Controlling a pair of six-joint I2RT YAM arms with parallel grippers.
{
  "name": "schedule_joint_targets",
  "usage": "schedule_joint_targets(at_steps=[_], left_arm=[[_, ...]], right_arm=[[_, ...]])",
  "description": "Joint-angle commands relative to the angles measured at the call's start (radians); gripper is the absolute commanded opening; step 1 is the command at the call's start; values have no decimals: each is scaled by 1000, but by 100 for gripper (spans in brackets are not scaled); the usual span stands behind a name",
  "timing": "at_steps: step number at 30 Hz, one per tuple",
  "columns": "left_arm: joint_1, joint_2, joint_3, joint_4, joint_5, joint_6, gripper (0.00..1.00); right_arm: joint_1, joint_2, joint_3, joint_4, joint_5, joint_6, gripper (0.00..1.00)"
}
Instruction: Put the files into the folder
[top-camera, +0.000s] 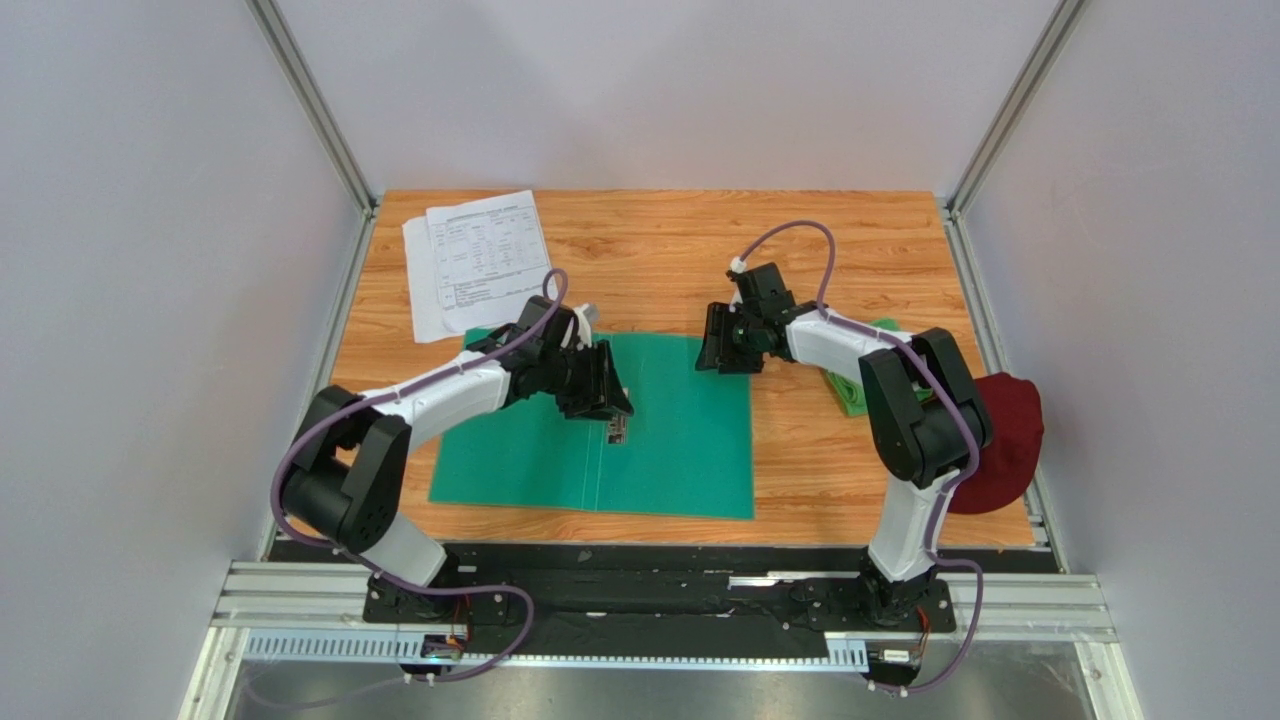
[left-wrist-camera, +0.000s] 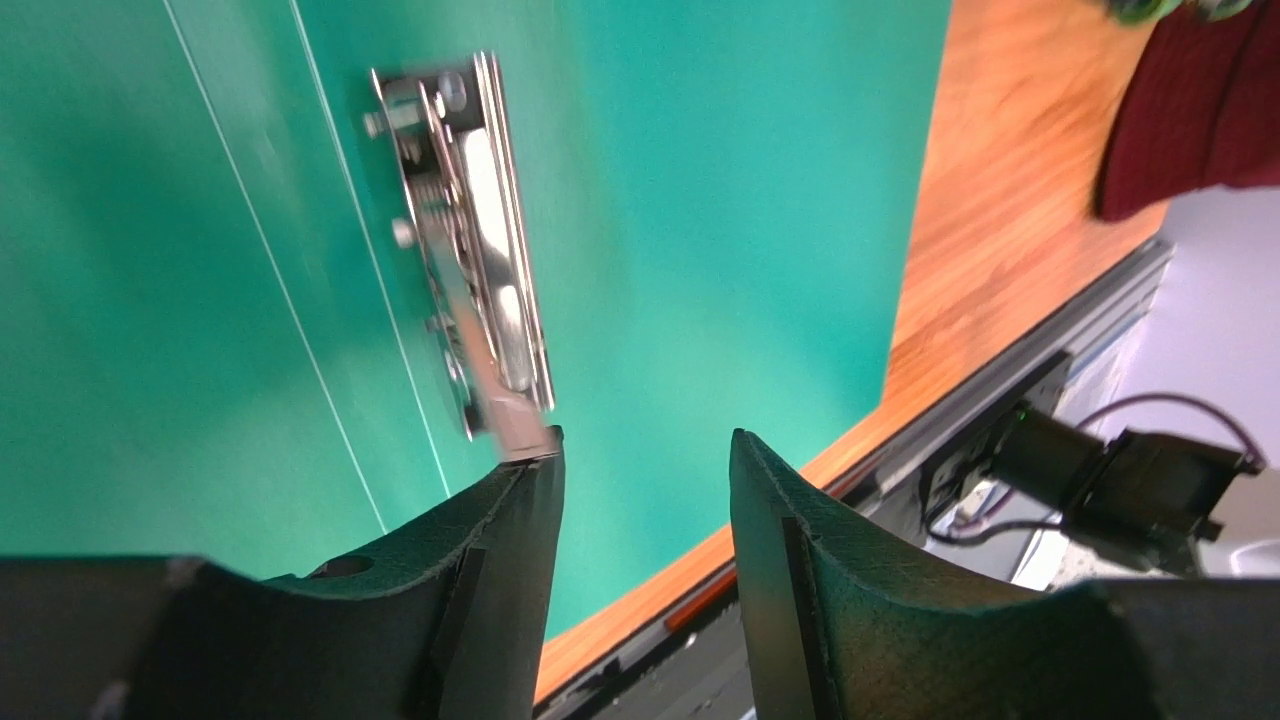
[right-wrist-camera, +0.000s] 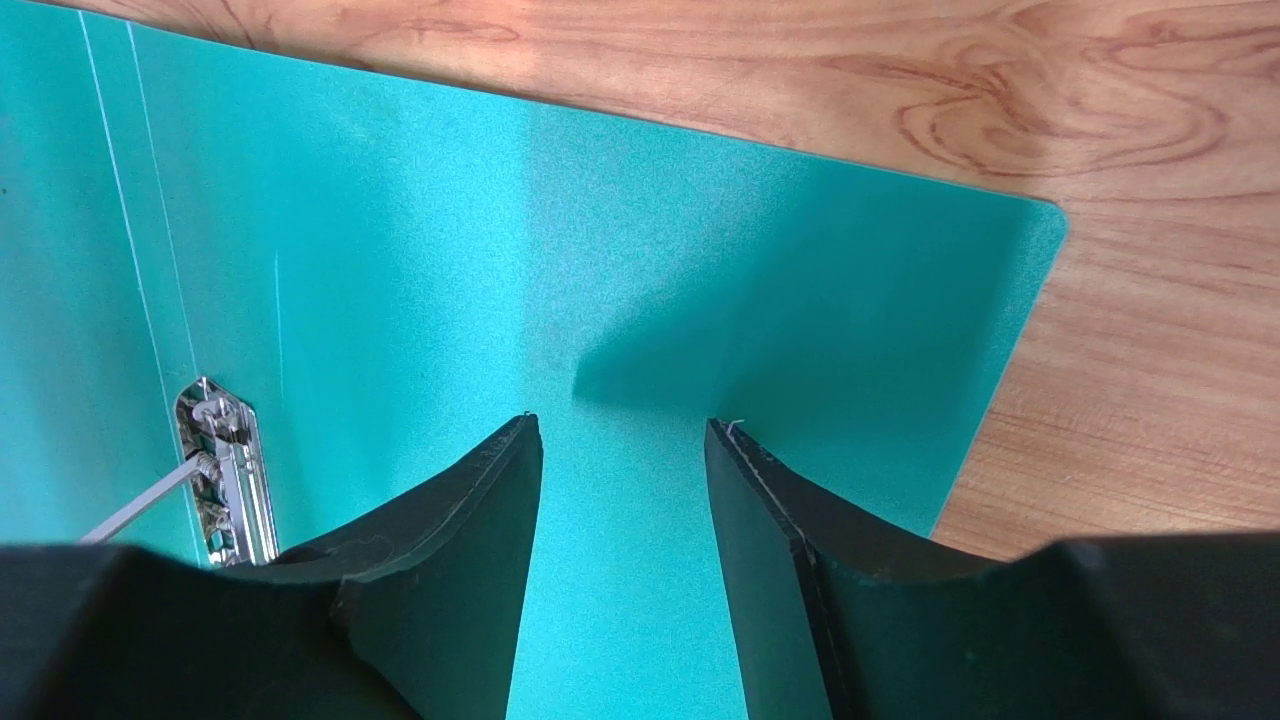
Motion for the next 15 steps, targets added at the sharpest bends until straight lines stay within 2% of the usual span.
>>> schedule_joint_targets(at_steps=[1, 4, 12, 15], left_arm=[[47, 73, 92, 21, -2, 33, 54], [75, 135, 163, 38, 51, 36, 54], [101, 305, 364, 44, 59, 21, 54], [102, 322, 419, -22, 34, 38, 55]], right_arm=[[-16, 12, -33, -42, 34, -41, 52], [-16, 6, -38, -37, 31, -41, 52], [-15, 16, -42, -27, 14, -37, 53], [-16, -5, -36, -40, 18, -45, 54]])
